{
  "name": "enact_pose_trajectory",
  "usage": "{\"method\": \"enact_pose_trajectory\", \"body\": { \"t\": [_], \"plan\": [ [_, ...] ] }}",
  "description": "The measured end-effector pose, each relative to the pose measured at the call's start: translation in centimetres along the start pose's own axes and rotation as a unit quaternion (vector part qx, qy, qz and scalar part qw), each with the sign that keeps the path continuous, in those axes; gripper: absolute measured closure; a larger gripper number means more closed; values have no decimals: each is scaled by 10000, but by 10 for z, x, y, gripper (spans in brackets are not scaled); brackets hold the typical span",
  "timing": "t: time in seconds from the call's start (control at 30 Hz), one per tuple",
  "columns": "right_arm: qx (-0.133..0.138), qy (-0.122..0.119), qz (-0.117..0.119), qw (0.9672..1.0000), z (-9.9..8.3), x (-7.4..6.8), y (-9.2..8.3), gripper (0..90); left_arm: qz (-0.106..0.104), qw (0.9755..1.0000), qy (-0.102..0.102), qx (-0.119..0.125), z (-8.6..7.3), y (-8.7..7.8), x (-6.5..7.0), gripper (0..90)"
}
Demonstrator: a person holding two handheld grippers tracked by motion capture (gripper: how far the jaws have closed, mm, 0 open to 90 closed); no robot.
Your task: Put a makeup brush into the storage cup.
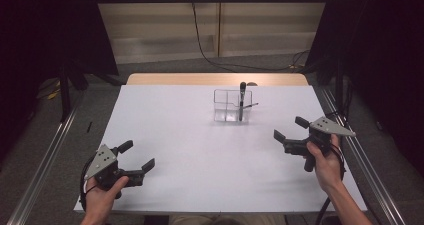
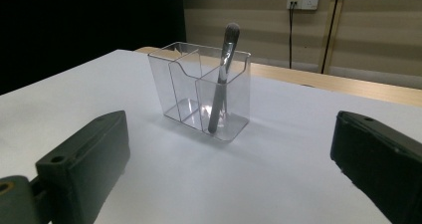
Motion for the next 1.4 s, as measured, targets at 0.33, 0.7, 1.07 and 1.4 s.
{"method": "enact_pose_trajectory", "body": {
  "t": [0.33, 0.7, 1.07, 1.4],
  "plan": [
    [109, -1, -90, 9999, -4, -2, -20, 15, -36, 10000, 22, 67, 1, -2, 0, 19],
    [150, 35, -212, 9997, -12, -1, -43, 15, 46, 10000, 62, 51, 2, -6, -3, 19],
    [53, -8, -298, 9995, -22, -4, -60, 15, 111, 9999, 29, 89, 3, -10, -3, 19],
    [43, -87, -286, 9995, -26, -6, -63, 12, 122, 9999, 28, 93, 4, -15, -5, 19]
  ]
}}
Point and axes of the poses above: each handheld gripper's, and its own axes: y roughly forward along the jaws, z roughly out of its top, x roughly to its right, the point moved 7 cm from there along y, roughly forward along the jaws, and after that the axes turned 14 degrees about x, right-handed, at the moved point
